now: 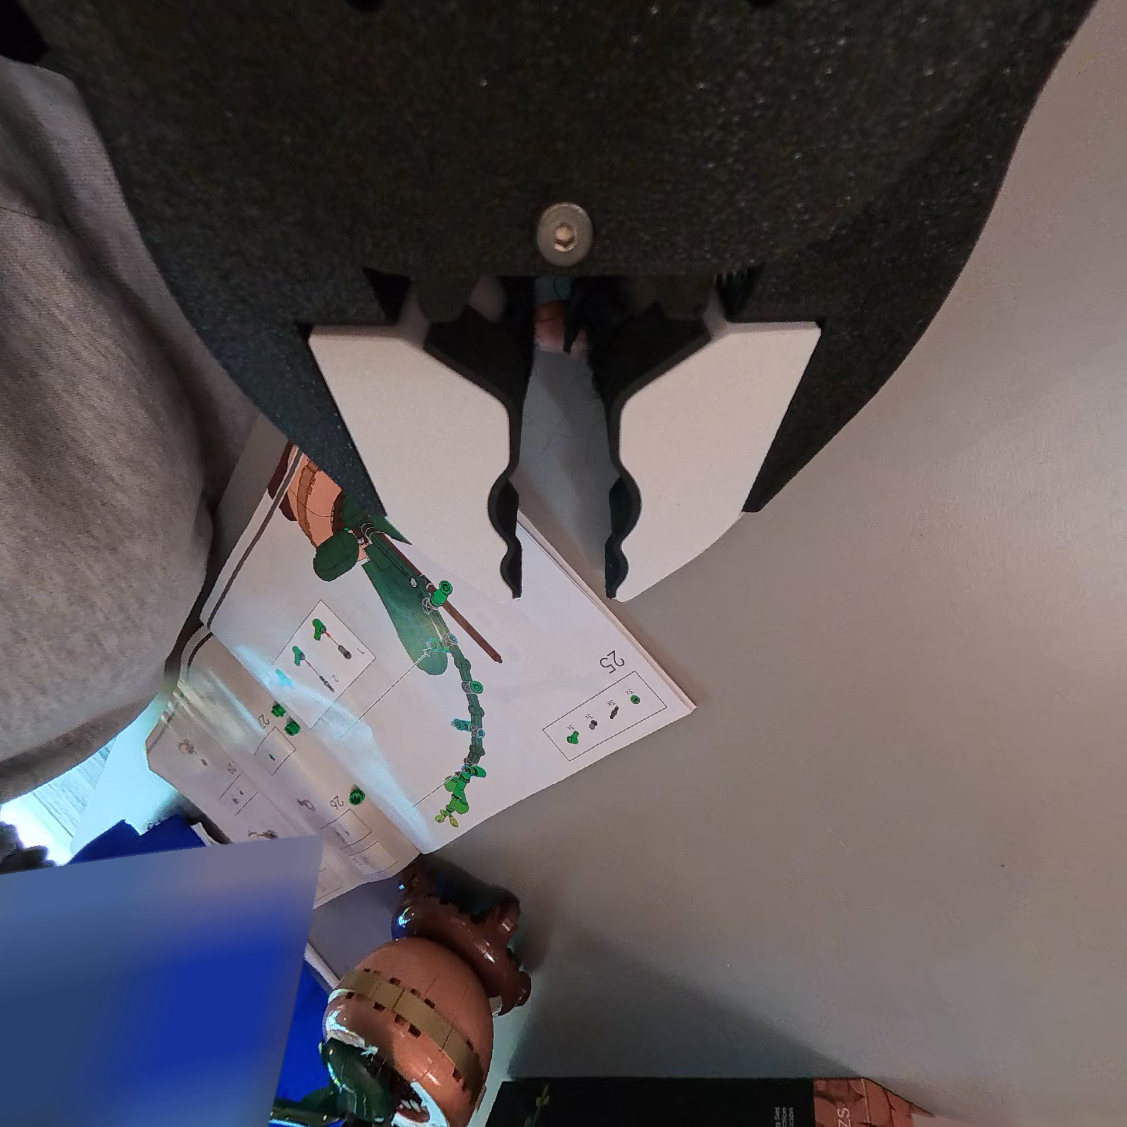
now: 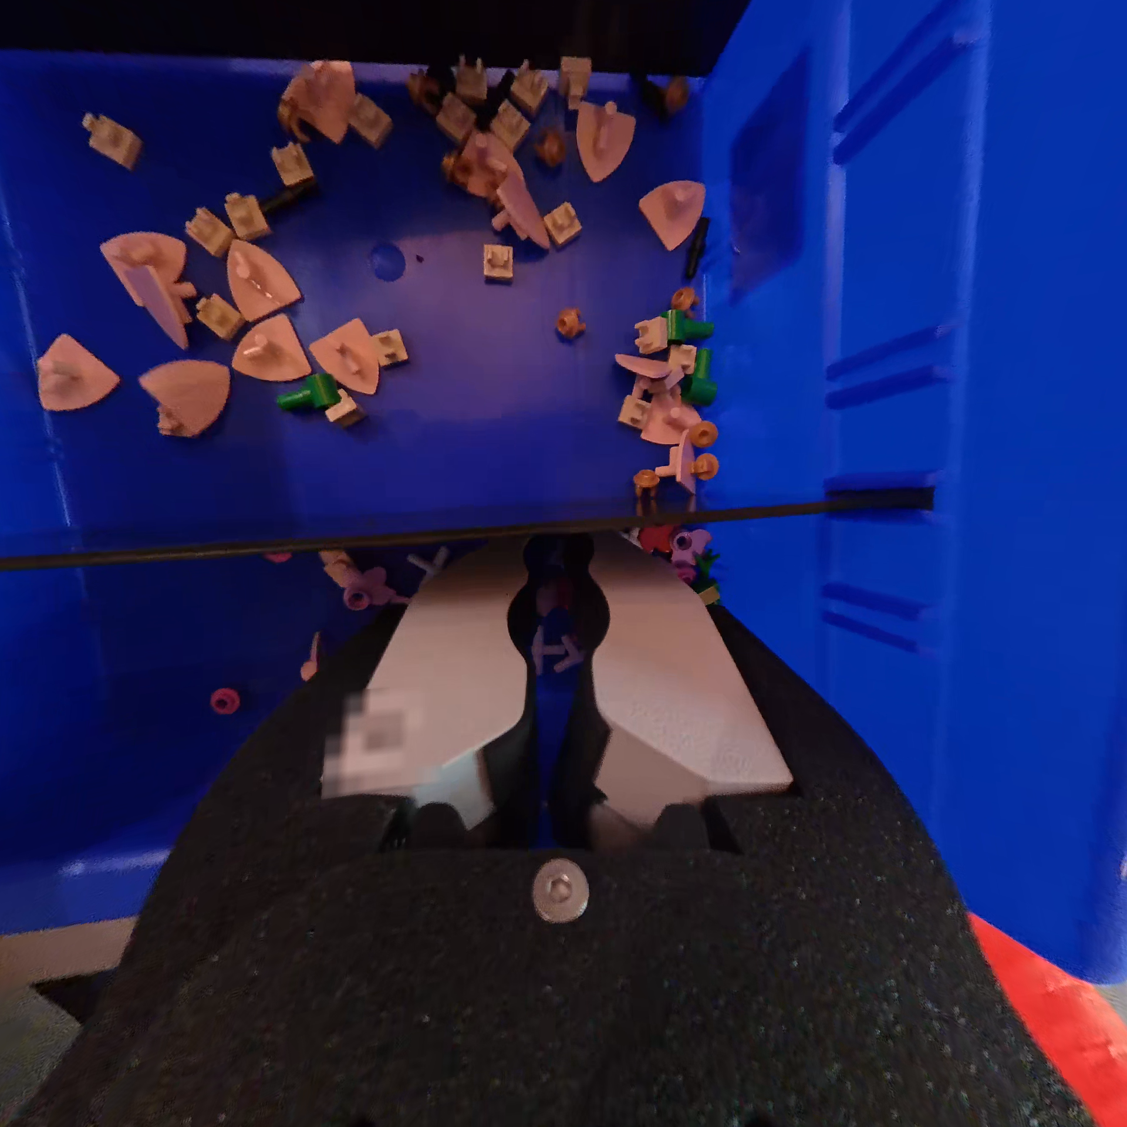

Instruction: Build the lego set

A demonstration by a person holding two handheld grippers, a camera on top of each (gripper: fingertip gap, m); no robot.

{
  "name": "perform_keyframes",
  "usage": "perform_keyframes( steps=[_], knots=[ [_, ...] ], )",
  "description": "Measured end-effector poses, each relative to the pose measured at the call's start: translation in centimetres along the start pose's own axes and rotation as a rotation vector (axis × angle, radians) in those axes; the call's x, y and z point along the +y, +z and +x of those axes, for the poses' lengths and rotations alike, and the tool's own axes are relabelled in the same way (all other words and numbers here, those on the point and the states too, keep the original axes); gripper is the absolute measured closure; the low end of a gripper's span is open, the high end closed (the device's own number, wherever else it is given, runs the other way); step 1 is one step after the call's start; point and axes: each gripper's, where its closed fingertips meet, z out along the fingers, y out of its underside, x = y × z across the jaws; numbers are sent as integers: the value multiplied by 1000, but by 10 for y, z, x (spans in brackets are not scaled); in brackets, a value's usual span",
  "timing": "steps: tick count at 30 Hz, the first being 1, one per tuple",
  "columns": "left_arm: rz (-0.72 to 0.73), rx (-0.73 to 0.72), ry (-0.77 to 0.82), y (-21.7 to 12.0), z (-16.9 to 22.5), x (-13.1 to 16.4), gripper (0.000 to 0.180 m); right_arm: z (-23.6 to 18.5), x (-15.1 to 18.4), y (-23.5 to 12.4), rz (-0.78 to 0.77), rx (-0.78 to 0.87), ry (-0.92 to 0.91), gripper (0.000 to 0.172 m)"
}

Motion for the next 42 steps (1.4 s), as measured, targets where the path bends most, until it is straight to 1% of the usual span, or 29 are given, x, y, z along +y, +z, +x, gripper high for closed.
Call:
perform_keyframes(
  steps=[4, 6, 8, 10, 14, 15, 17, 19, 22, 25, 27, 30, 32, 34, 36, 38, 42],
  knots=[
    [0, -5, 8, 0, 1, 0, 155, 2, 2, -15, -17, 18, -125, 167],
    [6, -8, 11, 0, 1, 0, 155, 5, 2, -26, -3, 26, -171, 167],
    [13, -8, 10, -1, 1, -1, 155, 4, 1, -36, 41, -11, -199, 167],
    [18, -4, 10, -2, 2, -1, 155, -1, -9, -48, 165, -89, -218, 167],
    [30, -1, 19, -2, 3, -2, 155, -18, -37, -91, 522, -251, -268, 168],
    [33, -1, 24, -2, 3, -3, 155, -24, -41, -101, 581, -291, -273, 168],
    [42, 0, 39, -3, 4, -4, 155, -35, -48, -115, 657, -352, -288, 168],
    [60, -3, 57, -5, 6, -5, 155, -47, -54, -125, 695, -374, -315, 168],
    [93, -10, 72, -8, 8, -8, 156, -91, -63, -144, 741, -482, -417, 169],
    [124, -18, 92, -11, 9, -11, 156, -159, -62, -156, 732, -629, -549, 168],
    [142, -17, 104, -13, 10, -12, 156, -209, -54, -156, 702, -733, -636, 168],
    [184, -17, 117, -17, 12, -17, 156, -279, -29, -133, 580, -868, -737, 168],
    [206, -25, 112, -19, 11, -19, 156, -314, -9, -106, 480, -894, -818, 169],
    [218, -17, 123, -20, 12, -20, 156, -333, 2, -79, 404, -849, -897, 169],
    [227, -10, 149, -23, 16, -20, 156, -343, 4, -59, 362, -777, -979, 169],
    [220, 0, 170, -22, 19, -19, 156, -351, 7, -51, 334, -765, -1026, 169],
    [187, 6, 208, -18, 24, -15, 156, -358, 11, -42, 283, -773, -1045, 167]
  ],
)
